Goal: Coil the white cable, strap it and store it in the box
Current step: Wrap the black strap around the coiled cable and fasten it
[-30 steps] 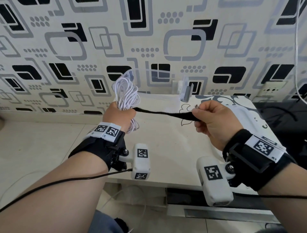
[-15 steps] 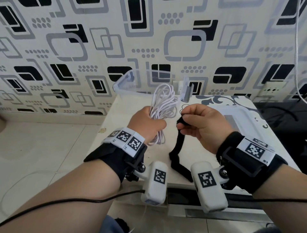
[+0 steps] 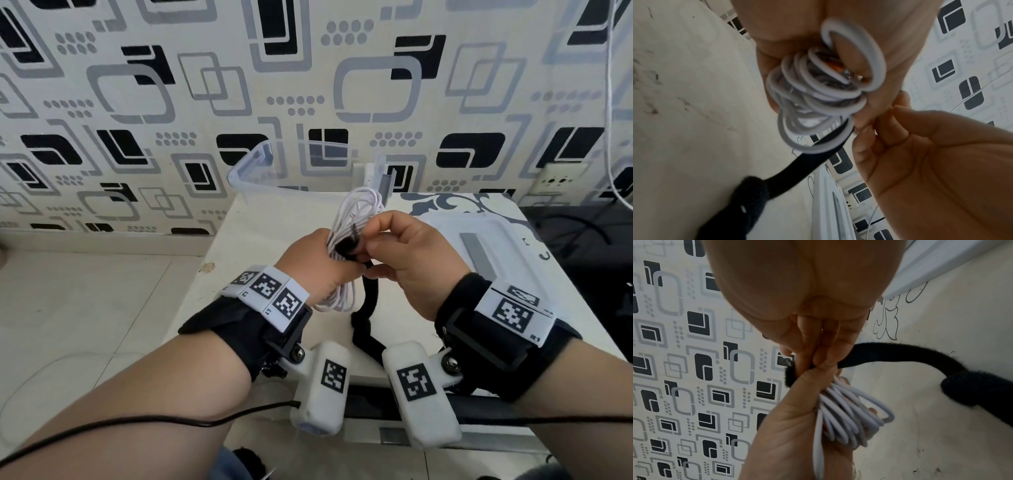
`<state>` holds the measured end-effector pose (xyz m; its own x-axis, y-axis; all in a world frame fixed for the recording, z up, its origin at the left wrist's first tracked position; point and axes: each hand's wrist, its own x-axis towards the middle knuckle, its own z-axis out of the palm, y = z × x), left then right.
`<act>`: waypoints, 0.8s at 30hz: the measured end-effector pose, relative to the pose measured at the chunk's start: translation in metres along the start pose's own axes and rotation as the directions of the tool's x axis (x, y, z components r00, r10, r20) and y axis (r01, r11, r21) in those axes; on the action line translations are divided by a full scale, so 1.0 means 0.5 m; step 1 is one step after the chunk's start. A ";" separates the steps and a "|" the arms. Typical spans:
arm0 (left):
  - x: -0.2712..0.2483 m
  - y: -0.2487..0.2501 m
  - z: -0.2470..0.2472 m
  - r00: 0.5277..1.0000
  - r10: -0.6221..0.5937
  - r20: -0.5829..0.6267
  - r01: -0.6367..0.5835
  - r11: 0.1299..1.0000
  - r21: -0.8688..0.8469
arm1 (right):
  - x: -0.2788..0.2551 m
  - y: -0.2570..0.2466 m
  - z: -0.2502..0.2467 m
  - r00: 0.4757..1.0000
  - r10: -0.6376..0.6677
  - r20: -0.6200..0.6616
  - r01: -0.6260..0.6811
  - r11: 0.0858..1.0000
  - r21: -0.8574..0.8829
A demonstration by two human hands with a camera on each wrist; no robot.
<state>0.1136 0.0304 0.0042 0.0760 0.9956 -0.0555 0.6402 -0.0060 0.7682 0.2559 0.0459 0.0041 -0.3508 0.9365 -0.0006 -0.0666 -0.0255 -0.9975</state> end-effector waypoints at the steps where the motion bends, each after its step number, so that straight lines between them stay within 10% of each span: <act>1: 0.000 -0.001 0.000 1.000 0.017 0.008 -0.017 1.000 -0.003 | -0.001 -0.001 0.000 1.000 -0.001 0.010 0.001 1.000 -0.003; 9: -0.001 -0.006 0.001 0.999 0.053 0.008 -0.049 0.971 -0.235 | -0.004 -0.008 -0.001 0.999 -0.033 0.021 0.033 0.999 0.030; 15: 0.004 -0.016 -0.001 0.984 -0.143 -0.103 0.074 0.865 -0.496 | 0.006 0.000 -0.022 0.969 -0.078 -0.233 0.070 0.997 -0.041; 24: 0.013 -0.027 -0.008 0.990 -0.111 -0.083 0.032 0.767 -0.641 | 0.004 0.017 -0.007 0.992 0.034 -0.119 -0.058 0.977 -0.203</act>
<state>0.1024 0.0372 -0.0039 -0.0588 0.9945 -0.0871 0.0035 0.0874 0.9962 0.2581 0.0488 -0.0044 -0.2387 0.9701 -0.0428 0.1452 -0.0079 -0.9894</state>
